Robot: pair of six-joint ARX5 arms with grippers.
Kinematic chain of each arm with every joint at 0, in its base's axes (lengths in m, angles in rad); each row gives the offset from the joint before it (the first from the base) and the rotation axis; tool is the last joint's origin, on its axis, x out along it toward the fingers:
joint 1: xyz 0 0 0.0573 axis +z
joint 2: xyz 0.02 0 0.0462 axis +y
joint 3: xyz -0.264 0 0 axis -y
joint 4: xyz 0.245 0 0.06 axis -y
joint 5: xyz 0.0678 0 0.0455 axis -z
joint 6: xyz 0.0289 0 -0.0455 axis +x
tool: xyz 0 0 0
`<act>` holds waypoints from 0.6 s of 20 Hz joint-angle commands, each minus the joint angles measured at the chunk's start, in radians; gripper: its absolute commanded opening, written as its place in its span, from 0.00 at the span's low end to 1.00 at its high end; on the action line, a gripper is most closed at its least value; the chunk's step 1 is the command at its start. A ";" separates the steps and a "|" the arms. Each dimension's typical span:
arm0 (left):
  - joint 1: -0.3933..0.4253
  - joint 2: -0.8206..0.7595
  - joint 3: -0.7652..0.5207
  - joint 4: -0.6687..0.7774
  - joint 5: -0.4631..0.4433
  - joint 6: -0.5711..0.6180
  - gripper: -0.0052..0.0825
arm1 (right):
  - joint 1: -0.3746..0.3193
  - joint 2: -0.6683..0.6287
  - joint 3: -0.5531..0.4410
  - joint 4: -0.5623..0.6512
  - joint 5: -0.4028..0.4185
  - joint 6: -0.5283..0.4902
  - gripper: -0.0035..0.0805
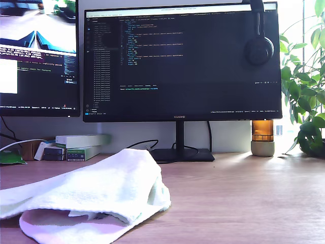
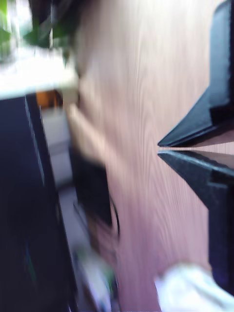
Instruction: Fold the tea towel to a neat square and place it to the right
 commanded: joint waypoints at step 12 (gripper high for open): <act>-0.311 0.559 0.232 -0.094 -0.014 0.197 0.03 | 0.207 0.073 -0.014 0.032 -0.076 0.074 0.03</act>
